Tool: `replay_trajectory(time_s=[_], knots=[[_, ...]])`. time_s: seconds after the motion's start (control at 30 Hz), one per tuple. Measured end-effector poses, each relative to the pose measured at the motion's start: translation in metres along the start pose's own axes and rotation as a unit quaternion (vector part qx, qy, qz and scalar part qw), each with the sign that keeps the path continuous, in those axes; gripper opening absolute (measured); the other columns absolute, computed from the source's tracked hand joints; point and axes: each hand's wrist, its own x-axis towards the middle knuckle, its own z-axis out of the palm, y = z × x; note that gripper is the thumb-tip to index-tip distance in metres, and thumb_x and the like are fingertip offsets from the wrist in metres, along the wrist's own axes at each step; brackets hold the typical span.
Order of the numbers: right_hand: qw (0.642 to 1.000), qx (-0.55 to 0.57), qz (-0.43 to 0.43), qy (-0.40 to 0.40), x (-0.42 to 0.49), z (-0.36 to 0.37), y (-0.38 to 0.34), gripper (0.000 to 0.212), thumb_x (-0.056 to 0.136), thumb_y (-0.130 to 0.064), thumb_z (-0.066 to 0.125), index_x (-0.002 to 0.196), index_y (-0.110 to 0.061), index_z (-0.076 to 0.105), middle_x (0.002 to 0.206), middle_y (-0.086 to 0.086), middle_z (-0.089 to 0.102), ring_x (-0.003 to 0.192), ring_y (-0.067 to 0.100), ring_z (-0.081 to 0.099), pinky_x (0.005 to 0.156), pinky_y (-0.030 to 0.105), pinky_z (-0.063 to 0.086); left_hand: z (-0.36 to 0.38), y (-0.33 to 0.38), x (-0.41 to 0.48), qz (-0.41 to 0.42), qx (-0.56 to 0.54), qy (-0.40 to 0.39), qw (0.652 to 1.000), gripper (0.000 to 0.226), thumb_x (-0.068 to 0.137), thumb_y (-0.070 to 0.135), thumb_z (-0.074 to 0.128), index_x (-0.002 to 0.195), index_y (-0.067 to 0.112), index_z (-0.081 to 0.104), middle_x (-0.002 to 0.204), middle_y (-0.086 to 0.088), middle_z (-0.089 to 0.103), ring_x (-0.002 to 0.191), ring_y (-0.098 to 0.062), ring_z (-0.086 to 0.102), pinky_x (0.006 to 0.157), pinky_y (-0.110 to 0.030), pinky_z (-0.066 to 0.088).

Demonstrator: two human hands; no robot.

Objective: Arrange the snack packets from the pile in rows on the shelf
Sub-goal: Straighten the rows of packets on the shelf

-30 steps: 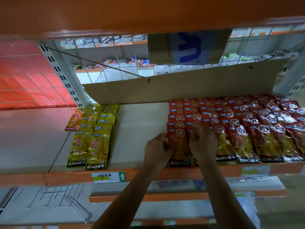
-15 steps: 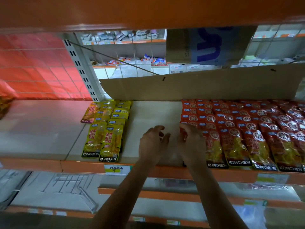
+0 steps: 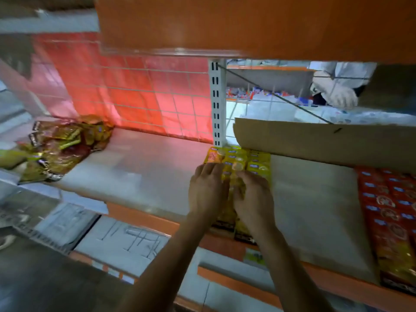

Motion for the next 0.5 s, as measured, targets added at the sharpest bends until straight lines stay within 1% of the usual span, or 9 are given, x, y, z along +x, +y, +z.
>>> replay_trajectory(time_s=[0.07, 0.13, 0.23, 0.3, 0.4, 0.5], knots=[[1.0, 0.009, -0.004, 0.003, 0.01, 0.028, -0.029, 0.035, 0.081, -0.007, 0.065, 0.115, -0.011, 0.066, 0.112, 0.013, 0.066, 0.109, 0.033, 0.056, 0.094, 0.035, 0.042, -0.011, -0.038, 0.011, 0.0, 0.012, 0.008, 1.0, 0.041, 0.09, 0.026, 0.057, 0.13, 0.016, 0.056, 0.13, -0.004, 0.058, 0.122, -0.028, 0.047, 0.099, -0.039, 0.04], [1.0, 0.01, -0.005, -0.004, 0.02, 0.056, -0.055, 0.034, 0.08, -0.006, 0.064, 0.114, -0.011, 0.066, 0.114, 0.011, 0.065, 0.11, 0.032, 0.056, 0.095, 0.034, 0.041, -0.019, -0.076, 0.022, -0.004, 0.024, 0.014, 1.0, 0.042, 0.093, 0.03, 0.054, 0.132, 0.016, 0.055, 0.134, -0.003, 0.056, 0.126, -0.025, 0.045, 0.101, -0.037, 0.04], [1.0, 0.008, -0.005, -0.022, 0.033, 0.097, -0.092, 0.039, 0.084, -0.009, 0.061, 0.123, -0.013, 0.061, 0.127, 0.007, 0.06, 0.121, 0.027, 0.049, 0.104, 0.03, 0.033, -0.031, -0.127, 0.034, -0.018, 0.047, 0.018, 0.999, 0.043, 0.097, 0.037, 0.047, 0.136, 0.02, 0.051, 0.14, -0.001, 0.052, 0.131, -0.022, 0.043, 0.103, -0.036, 0.041], [0.999, 0.004, -0.009, -0.035, 0.04, 0.123, -0.117, 0.041, 0.087, -0.012, 0.059, 0.128, -0.015, 0.058, 0.133, 0.005, 0.056, 0.125, 0.024, 0.045, 0.107, 0.03, 0.031, -0.04, -0.16, 0.042, -0.028, 0.052, 0.022, 0.998, 0.043, 0.098, 0.039, 0.045, 0.136, 0.02, 0.05, 0.14, -0.002, 0.052, 0.131, -0.023, 0.044, 0.103, -0.037, 0.041], [0.999, -0.001, -0.01, -0.05, 0.049, 0.159, -0.153, 0.04, 0.091, -0.017, 0.058, 0.132, -0.019, 0.055, 0.138, 0.001, 0.053, 0.129, 0.021, 0.042, 0.108, 0.029, 0.033, -0.057, -0.207, 0.052, -0.05, 0.061, 0.017, 0.997, 0.046, 0.097, 0.038, 0.046, 0.138, 0.018, 0.048, 0.141, -0.007, 0.051, 0.13, -0.028, 0.044, 0.099, -0.041, 0.042], [0.997, 0.003, -0.016, -0.071, 0.055, 0.191, -0.186, 0.04, 0.093, -0.018, 0.057, 0.132, -0.019, 0.053, 0.139, -0.001, 0.052, 0.13, 0.019, 0.042, 0.107, 0.028, 0.034, -0.071, -0.251, 0.058, -0.099, 0.076, 0.002, 0.992, 0.052, 0.097, 0.041, 0.046, 0.141, 0.014, 0.041, 0.145, -0.007, 0.044, 0.132, -0.027, 0.039, 0.1, -0.041, 0.04]])
